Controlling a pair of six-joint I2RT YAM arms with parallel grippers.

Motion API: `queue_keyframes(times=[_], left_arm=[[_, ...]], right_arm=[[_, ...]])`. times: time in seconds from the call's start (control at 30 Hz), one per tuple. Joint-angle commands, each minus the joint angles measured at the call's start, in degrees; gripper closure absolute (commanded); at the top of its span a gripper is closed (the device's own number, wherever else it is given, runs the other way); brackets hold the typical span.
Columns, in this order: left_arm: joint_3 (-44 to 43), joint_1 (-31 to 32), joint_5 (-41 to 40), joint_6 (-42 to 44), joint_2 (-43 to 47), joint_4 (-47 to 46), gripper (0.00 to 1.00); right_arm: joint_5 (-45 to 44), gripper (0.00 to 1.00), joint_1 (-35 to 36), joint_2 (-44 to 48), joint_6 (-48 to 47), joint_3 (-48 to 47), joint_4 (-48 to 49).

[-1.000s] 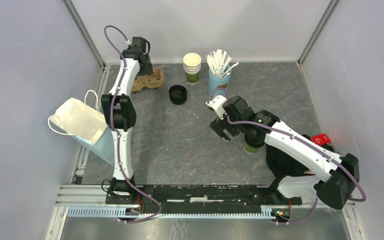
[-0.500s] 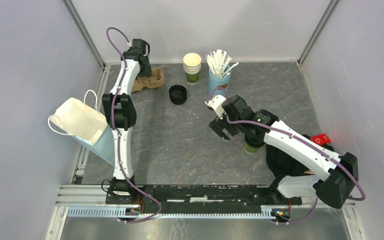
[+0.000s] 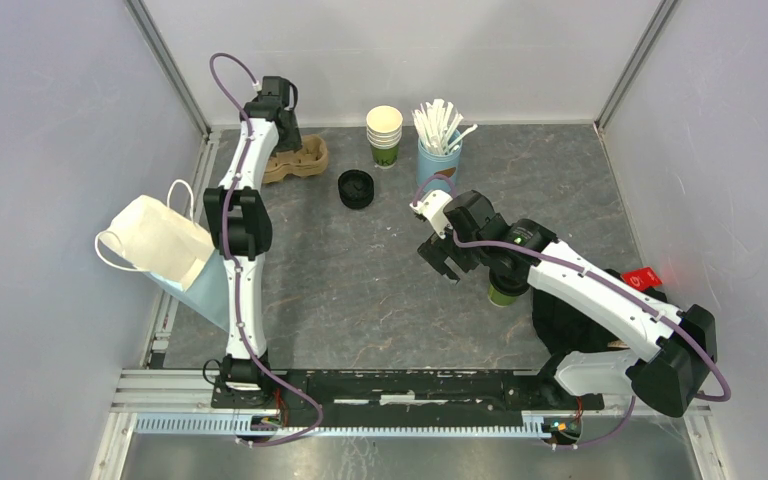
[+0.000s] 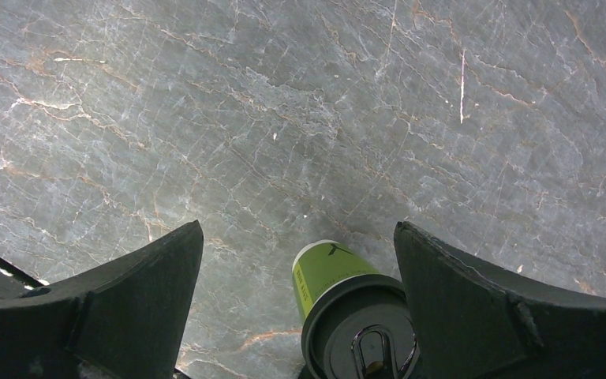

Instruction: Pack the takeout coffee

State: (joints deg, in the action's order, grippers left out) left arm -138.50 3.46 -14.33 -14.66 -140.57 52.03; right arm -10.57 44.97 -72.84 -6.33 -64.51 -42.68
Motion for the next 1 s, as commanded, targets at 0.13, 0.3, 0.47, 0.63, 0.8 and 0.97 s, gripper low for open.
queue_keyframes(times=[0.13, 0.3, 0.47, 0.63, 0.8, 0.97], left_arm=[[-2.48, -0.81, 1.74, 2.82, -2.02, -1.7, 0.42], [-2.72, -0.89, 2.17, 2.63, -2.24, -1.82, 0.49], [-3.14, -0.87, 1.95, 2.65, -1.71, -2.29, 0.53], [-4.24, -0.87, 1.89, 2.71, -0.74, -2.55, 0.55], [-4.34, -0.89, 1.6, 3.01, 0.8, -2.55, 0.55], [-4.15, -0.89, 1.63, 3.23, 2.18, -2.39, 0.55]], right_arm=[[0.4, 0.02, 0.13, 0.39, -0.44, -2.05, 1.53], [0.46, 0.02, 0.12, 0.36, -0.44, -2.03, 1.47], [0.37, 0.02, 0.13, 0.3, -0.44, -2.12, 1.46], [0.46, 0.02, 0.12, 0.24, -0.39, -2.17, 1.45], [0.55, 0.02, 0.19, 0.14, -0.35, -2.18, 1.49], [0.54, 0.02, 0.22, 0.21, -0.35, -2.19, 1.51]])
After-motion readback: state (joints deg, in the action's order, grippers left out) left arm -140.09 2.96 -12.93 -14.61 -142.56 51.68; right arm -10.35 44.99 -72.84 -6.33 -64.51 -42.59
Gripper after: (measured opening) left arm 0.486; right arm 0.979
